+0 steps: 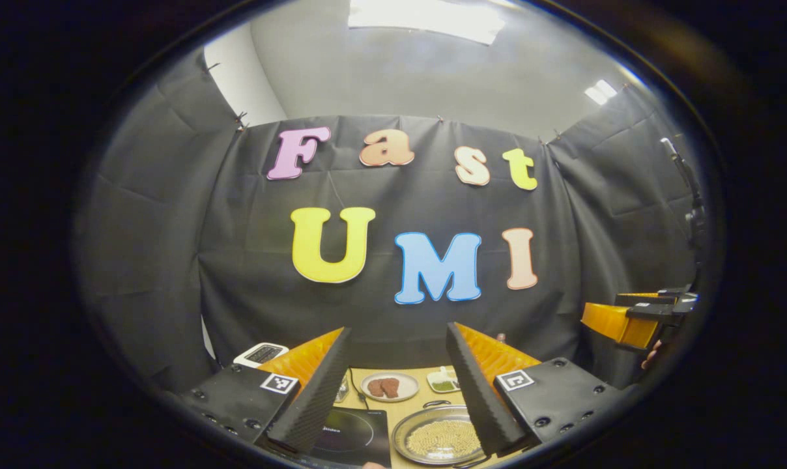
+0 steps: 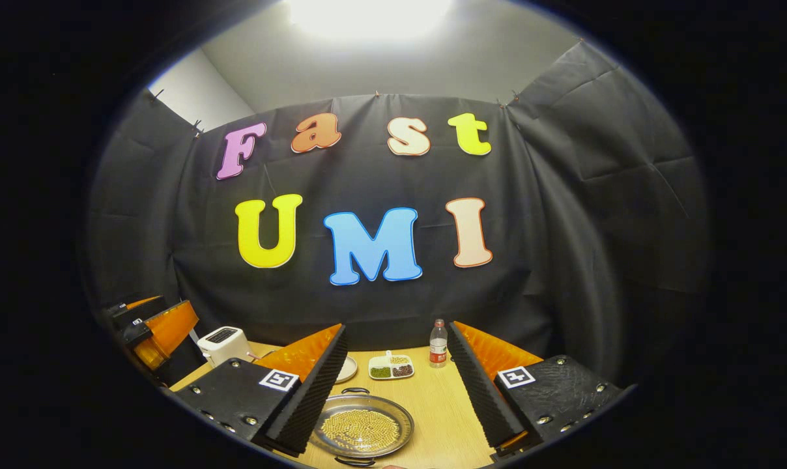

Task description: First push the handle of the pot to place it horizontally, then grasp the pot with both hands and set it on the induction cooktop.

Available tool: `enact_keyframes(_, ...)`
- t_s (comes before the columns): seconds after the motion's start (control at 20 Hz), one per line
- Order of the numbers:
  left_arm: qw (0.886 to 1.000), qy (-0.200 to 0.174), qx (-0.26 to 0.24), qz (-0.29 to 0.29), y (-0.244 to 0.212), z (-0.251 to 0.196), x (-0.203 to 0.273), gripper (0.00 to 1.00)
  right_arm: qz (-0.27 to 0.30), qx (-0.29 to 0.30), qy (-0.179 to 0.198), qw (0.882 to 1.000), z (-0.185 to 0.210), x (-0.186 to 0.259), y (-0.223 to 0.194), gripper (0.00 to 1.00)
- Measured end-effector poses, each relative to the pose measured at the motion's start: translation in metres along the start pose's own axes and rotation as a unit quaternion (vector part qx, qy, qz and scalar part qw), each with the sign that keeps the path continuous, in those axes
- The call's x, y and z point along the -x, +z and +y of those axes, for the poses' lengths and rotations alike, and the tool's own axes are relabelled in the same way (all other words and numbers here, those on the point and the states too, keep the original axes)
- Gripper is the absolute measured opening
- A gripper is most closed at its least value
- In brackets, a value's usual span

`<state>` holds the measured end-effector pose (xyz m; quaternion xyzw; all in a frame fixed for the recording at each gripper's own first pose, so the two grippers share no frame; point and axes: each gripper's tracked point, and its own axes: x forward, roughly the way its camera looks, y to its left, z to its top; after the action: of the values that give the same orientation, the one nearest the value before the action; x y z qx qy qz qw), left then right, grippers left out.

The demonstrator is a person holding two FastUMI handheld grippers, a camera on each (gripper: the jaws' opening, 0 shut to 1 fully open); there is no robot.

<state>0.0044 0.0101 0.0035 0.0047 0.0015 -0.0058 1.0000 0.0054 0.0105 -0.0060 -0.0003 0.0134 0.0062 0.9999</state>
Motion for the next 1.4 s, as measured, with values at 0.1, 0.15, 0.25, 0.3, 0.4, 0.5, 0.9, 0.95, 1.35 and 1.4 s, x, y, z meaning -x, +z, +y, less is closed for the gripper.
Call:
enact_keyframes(0.1,1.0,-0.001,0.001,0.004,-0.003,0.001,-0.003,0.91,0.006,-0.001,0.0,1.0,0.0,-0.002,-0.006,0.95)
enact_keyframes(0.15,1.0,-0.001,0.001,0.005,-0.004,0.002,-0.004,0.91,0.009,-0.002,0.0,1.0,0.0,-0.003,-0.008,0.95)
enact_keyframes(0.25,1.0,-0.001,0.001,0.008,-0.008,0.003,-0.005,0.92,0.019,-0.003,0.002,1.0,0.002,-0.006,-0.015,0.95)
enact_keyframes(0.3,1.0,-0.001,0.001,0.01,-0.01,0.004,-0.008,0.91,0.025,-0.002,0.004,1.0,0.004,-0.007,-0.019,0.95)
enact_keyframes(0.4,1.0,0.001,0.002,0.014,-0.013,0.006,-0.011,0.92,0.035,0.001,0.007,0.999,0.005,-0.01,-0.027,0.95)
enact_keyframes(0.5,1.0,0.005,0.001,0.02,-0.019,0.009,-0.014,0.94,0.054,0.003,0.011,0.998,0.008,-0.013,-0.037,0.95)
enact_keyframes(0.9,0.999,0.019,-0.005,0.046,-0.042,0.019,-0.012,0.95,0.141,0.006,0.021,0.99,0.018,-0.019,-0.096,0.43)
enact_keyframes(0.95,0.999,0.02,-0.005,0.047,-0.044,0.02,-0.012,0.95,0.155,0.008,0.014,0.988,0.014,-0.018,-0.104,0.43)
enact_keyframes(1.35,0.998,0.028,-0.005,0.061,-0.056,0.025,-0.004,0.92,0.265,-0.001,0.061,0.962,0.035,-0.002,-0.163,0.06)
enact_keyframes(1.4,0.998,0.029,-0.005,0.063,-0.059,0.027,-0.003,0.95,0.276,0.001,0.063,0.959,0.036,0.001,-0.172,0.05)
